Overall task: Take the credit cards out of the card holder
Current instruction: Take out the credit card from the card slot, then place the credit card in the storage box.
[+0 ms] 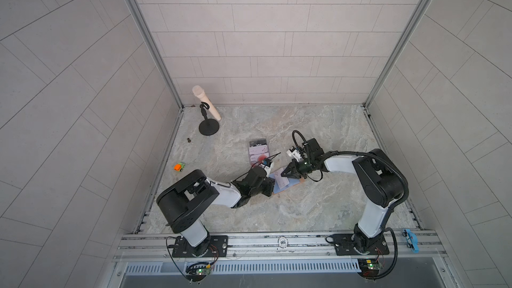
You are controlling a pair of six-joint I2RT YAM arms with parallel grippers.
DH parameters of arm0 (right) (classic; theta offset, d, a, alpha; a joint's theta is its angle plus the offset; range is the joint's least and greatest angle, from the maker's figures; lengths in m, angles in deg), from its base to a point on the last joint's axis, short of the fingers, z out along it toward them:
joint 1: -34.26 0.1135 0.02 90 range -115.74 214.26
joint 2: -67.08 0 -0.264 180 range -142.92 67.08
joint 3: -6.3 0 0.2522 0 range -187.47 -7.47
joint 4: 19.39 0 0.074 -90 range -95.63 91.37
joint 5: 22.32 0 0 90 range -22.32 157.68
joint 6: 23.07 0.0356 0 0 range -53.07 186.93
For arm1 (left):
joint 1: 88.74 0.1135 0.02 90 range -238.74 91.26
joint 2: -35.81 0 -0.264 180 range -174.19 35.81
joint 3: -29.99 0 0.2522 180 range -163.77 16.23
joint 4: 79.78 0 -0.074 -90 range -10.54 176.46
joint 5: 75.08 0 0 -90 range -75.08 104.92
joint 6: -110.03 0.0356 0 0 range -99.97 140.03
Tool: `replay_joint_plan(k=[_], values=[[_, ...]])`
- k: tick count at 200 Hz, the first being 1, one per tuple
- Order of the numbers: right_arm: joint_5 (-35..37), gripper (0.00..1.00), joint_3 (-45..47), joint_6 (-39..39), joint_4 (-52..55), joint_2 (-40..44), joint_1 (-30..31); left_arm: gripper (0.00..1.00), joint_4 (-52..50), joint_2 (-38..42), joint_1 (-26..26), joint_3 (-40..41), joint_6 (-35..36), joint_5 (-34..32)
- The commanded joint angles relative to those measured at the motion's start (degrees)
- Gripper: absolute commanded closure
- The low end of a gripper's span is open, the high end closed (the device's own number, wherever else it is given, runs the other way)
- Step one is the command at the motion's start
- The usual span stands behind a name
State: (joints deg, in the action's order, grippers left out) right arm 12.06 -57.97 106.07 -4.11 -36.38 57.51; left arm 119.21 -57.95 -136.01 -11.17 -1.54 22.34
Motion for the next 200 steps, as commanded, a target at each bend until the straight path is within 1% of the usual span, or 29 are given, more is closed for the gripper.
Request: replay_joint_plan(k=[1,25,52,84,116,137,155,184,200], values=[[0.88,0.92,-0.28,-3.19,4.15,2.98,-0.56,1.00,-7.53,-1.50,-0.50,1.67,-0.04,0.67],[4.87,0.94,-1.25,-6.72,9.84,4.67,-1.00,0.99,-7.88,-1.22,-0.52,1.54,-0.32,0.57],[9.31,0.95,-1.56,-9.25,14.35,7.70,-1.58,0.95,-7.50,-0.22,-0.54,1.81,-0.59,0.48],[12.52,0.97,-1.27,-11.02,17.82,11.88,-2.46,0.86,-8.33,1.88,-0.54,1.18,-0.58,0.42],[14.44,0.97,-0.82,-12.31,19.58,16.73,-3.36,0.73,-10.52,5.88,-0.41,0.43,-0.80,0.37],[14.20,0.97,0.33,-12.34,18.06,20.19,-3.73,0.60,-11.53,9.81,-0.46,0.41,-0.85,0.57],[12.65,0.98,1.90,-11.41,14.67,22.84,-3.97,0.51,-11.86,13.17,-0.28,0.16,-0.98,1.92],[8.53,0.99,4.62,-7.99,6.26,25.91,-4.71,0.43,-9.38,17.04,1.66,0.13,-3.38,8.53],[6.27,0.99,6.27,-5.76,0.62,27.26,-4.83,0.41,-4.55,18.35,3.44,1.24,-6.54,12.91]])
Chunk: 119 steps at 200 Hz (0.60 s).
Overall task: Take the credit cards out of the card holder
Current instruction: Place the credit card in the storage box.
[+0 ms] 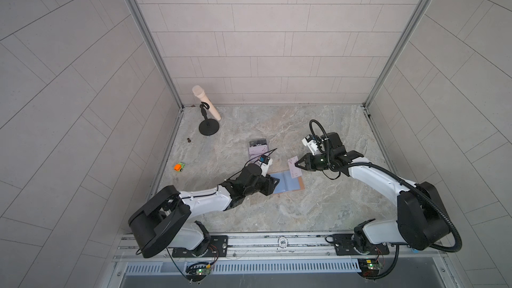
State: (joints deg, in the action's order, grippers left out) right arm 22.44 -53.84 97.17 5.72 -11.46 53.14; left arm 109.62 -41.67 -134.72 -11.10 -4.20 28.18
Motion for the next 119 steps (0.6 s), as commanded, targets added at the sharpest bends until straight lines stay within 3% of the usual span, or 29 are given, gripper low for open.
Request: replay_joint_plan(k=[1,48,119], values=[[-4.27,0.99,2.28,3.23,-9.54,2.43,-0.44,0.40,5.54,2.15,2.27,1.29,-4.15,7.33],[-7.16,1.00,4.77,7.83,-20.02,6.67,-0.24,0.28,20.70,2.14,6.25,3.11,-13.49,18.91],[-7.06,1.00,3.50,10.22,-24.16,9.20,1.55,0.33,36.16,-2.29,6.34,0.90,-23.70,25.54]])
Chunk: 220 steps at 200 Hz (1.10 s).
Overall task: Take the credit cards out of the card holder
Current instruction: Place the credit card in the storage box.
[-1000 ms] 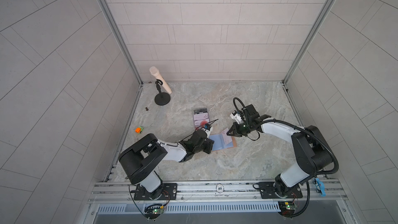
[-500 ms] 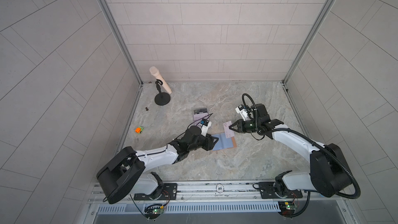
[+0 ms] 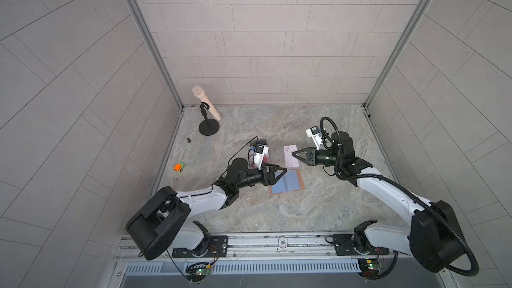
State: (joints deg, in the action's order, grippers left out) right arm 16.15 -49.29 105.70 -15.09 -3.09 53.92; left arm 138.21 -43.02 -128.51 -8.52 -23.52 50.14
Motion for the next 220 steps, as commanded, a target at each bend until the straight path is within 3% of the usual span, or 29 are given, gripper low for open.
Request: replay_joint_plan(k=[1,82,220], values=[[-0.76,1.00,-1.06,1.72,-3.50,0.83,0.79,0.33,7.62,-0.96,0.13,-1.78,-4.41,3.60],[-0.86,1.00,0.01,3.85,-8.01,1.11,2.84,0.44,9.78,0.52,0.28,-2.71,-7.63,4.25],[-2.09,1.00,1.24,6.24,-11.86,0.78,3.78,0.87,20.12,0.21,1.48,-2.73,-17.00,3.97]])
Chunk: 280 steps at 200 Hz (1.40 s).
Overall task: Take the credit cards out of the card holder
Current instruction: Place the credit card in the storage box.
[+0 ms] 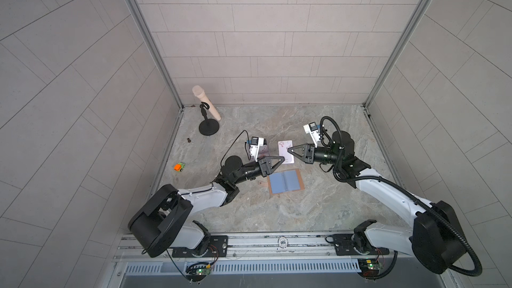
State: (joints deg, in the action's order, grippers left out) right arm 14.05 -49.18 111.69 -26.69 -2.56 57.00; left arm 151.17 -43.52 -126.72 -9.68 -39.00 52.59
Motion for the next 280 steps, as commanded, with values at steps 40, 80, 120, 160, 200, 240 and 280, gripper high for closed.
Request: replay_joint_plan(k=[40,80,120,160,200,240,280], values=[[0.59,0.86,1.29,-0.47,1.42,0.32,0.80,0.96,6.71,0.70,-0.11,-2.00,-1.86,1.68],[1.37,0.70,-0.24,-3.56,7.43,1.31,0.72,0.99,3.70,1.11,4.46,-0.47,-0.56,3.25],[4.01,0.57,-2.32,-8.87,16.26,1.88,0.67,1.00,-15.65,5.69,8.77,-3.52,9.32,8.37],[11.62,0.55,-5.84,-18.37,31.04,1.80,0.70,1.00,-75.87,13.19,12.53,-19.93,51.22,1.84],[17.88,0.53,-6.84,-23.65,37.23,1.88,0.70,1.00,-101.27,8.93,15.24,-33.46,69.96,-2.10],[20.32,0.49,-7.54,-26.37,40.52,2.19,0.72,1.00,-113.60,4.58,15.28,-41.82,89.05,-5.90],[22.78,0.42,-8.34,-28.15,43.45,2.40,0.71,1.00,-120.72,-1.20,15.43,-49.86,103.84,-14.96]])
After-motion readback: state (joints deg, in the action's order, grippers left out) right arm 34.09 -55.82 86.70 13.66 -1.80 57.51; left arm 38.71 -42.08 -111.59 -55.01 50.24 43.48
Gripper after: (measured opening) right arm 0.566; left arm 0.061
